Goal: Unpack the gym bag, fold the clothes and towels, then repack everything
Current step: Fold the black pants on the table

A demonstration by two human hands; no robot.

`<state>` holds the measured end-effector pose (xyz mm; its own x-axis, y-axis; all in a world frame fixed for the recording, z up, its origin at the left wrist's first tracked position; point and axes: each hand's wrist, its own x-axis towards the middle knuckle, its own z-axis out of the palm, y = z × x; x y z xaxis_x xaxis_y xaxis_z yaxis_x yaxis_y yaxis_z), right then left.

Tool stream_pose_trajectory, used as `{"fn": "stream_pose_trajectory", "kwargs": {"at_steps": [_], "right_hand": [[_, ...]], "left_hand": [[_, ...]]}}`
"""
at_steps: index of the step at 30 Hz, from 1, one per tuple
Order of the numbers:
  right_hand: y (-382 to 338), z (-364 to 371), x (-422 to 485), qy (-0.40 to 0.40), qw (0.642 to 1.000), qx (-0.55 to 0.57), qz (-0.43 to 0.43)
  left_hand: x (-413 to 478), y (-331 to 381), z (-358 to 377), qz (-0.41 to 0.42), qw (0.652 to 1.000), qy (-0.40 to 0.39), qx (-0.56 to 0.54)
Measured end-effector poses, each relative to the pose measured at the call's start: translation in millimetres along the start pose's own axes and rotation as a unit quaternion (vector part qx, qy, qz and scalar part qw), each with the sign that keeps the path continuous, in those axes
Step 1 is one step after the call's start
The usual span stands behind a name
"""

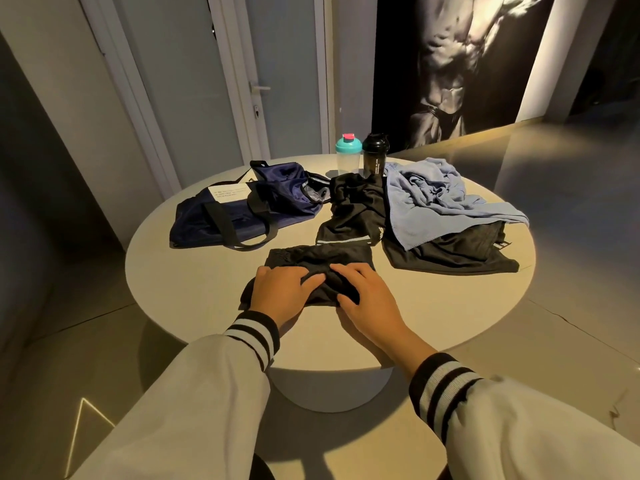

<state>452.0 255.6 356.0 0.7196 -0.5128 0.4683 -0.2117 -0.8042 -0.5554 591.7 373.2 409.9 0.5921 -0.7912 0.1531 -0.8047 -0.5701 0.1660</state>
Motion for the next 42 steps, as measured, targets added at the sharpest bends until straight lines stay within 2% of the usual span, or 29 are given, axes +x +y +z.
{"fn": "stream_pose_trajectory", "kwargs": {"at_steps": [6,11,15,19,23,26,30,35,38,39,41,42], "right_hand": [[-2.7,-2.4,2.4,0.036,0.999,0.022,0.027],[-3.5,-4.7,5.1,0.08,0.99,0.067,0.1],[-4.6,-4.3,5.9,0.116,0.982,0.085,0.124],[-2.7,-0.4,5.4,0.171,0.977,-0.021,0.126],[-7.9,2.0,2.1,0.214,0.97,-0.089,0.071],[-8.5,1.9,0.6,0.158,0.983,-0.089,0.025],[-5.7,3.6,1.1,0.062,0.996,-0.061,-0.01],[-8.0,4.9,5.6,-0.043,0.996,-0.081,0.02],[-9.4,5.7,6.3,-0.065,0.992,-0.098,0.036],[-9.3,6.2,6.1,-0.07,0.991,-0.101,0.042],[-7.7,7.6,6.9,-0.065,0.992,-0.097,0.048],[-6.8,7.8,7.6,-0.049,0.994,-0.084,0.047]], "left_hand": [[-13.0,-22.3,7.6,-0.001,0.995,0.015,-0.103],[-24.1,-42.8,17.3,0.029,0.986,-0.018,-0.162],[-30.4,-34.0,13.2,0.0,0.978,0.011,-0.209],[-30.3,-20.7,2.1,0.002,0.972,0.012,-0.234],[-20.3,-9.4,-7.2,-0.016,0.972,-0.004,-0.234],[-15.8,-3.2,-8.5,-0.048,0.942,-0.025,-0.331],[-15.2,-0.9,-9.9,-0.072,0.915,-0.02,-0.397],[-23.7,-8.1,-5.3,-0.064,0.867,-0.003,-0.494],[-33.0,-14.7,2.0,-0.021,0.825,-0.043,-0.563],[-35.2,-17.4,6.1,0.003,0.835,-0.054,-0.547],[-35.1,-20.9,14.4,0.028,0.895,-0.047,-0.443],[-34.4,-20.6,17.5,0.025,0.911,-0.032,-0.411]]}}
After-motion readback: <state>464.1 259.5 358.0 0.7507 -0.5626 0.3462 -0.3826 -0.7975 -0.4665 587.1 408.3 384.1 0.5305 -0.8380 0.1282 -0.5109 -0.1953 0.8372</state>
